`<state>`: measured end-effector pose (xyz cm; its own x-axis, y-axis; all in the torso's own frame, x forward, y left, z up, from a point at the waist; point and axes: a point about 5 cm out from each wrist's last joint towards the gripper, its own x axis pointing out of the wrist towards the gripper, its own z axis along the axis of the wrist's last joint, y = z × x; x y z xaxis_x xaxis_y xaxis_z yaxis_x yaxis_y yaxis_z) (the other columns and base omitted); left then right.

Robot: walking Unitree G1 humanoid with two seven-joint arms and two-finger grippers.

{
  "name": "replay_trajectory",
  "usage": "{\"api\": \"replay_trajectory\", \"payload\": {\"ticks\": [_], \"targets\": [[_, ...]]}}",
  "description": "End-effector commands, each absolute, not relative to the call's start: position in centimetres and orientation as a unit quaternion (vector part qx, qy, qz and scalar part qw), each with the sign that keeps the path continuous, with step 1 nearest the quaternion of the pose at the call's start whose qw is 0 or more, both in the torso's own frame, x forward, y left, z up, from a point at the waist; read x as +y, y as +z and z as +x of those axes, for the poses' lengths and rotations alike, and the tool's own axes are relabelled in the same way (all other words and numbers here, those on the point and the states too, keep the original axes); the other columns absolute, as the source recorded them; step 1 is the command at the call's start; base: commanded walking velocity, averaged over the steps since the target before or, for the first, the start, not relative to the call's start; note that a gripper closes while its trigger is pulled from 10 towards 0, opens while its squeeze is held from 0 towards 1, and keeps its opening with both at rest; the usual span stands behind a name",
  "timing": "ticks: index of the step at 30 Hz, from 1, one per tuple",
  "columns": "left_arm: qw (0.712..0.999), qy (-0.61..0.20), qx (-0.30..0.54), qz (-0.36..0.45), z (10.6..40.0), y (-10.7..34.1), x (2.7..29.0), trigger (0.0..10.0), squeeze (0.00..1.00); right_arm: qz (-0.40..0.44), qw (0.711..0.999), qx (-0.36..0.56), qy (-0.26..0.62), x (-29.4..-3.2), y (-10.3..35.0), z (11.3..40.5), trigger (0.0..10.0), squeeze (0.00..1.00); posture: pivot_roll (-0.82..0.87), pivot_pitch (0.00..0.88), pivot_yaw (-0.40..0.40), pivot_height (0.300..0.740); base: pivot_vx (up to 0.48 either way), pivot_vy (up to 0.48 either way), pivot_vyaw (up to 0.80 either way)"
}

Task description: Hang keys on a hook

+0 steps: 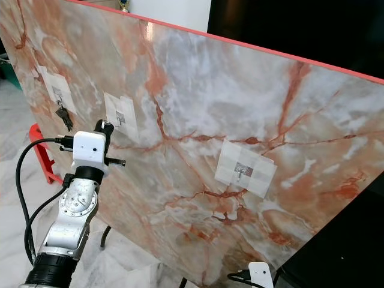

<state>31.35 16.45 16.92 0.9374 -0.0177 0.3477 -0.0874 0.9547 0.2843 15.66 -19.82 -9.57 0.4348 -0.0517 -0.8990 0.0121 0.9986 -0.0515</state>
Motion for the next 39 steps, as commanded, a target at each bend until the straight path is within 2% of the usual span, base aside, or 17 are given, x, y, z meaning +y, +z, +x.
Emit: {"api": "replay_trajectory", "payload": {"ticks": [1,21,34,39], "targets": [[0.974,0.015,-0.18,0.14,31.7,17.2,16.4,10.0,0.0,-0.026,0.854,0.519,-0.028,-20.6,-9.2,16.3,10.0,0.0,0.11,0.0,-0.121,0.74,0.0,0.0,0.0],[0.984,-0.003,-0.129,0.125,31.5,14.8,15.3,10.0,0.0,-0.029,0.853,0.521,-0.028,-20.7,-9.1,16.4,10.0,0.0,0.12,0.0,-0.129,0.74,0.0,0.0,0.0],[0.97,0.014,-0.19,0.15,29.3,16.4,15.8,10.0,0.0,-0.029,0.853,0.521,-0.028,-20.7,-9.1,16.4,10.0,0.0,0.12,0.0,-0.132,0.74,0.0,0.0,0.0],[0.968,0.031,-0.2,0.151,29.3,16.9,16.2,10.0,0.0,-0.029,0.853,0.52,-0.026,-20.6,-9.1,16.5,10.0,0.0,0.13,0.0,-0.134,0.74,0.0,0.0,0.0]]}}
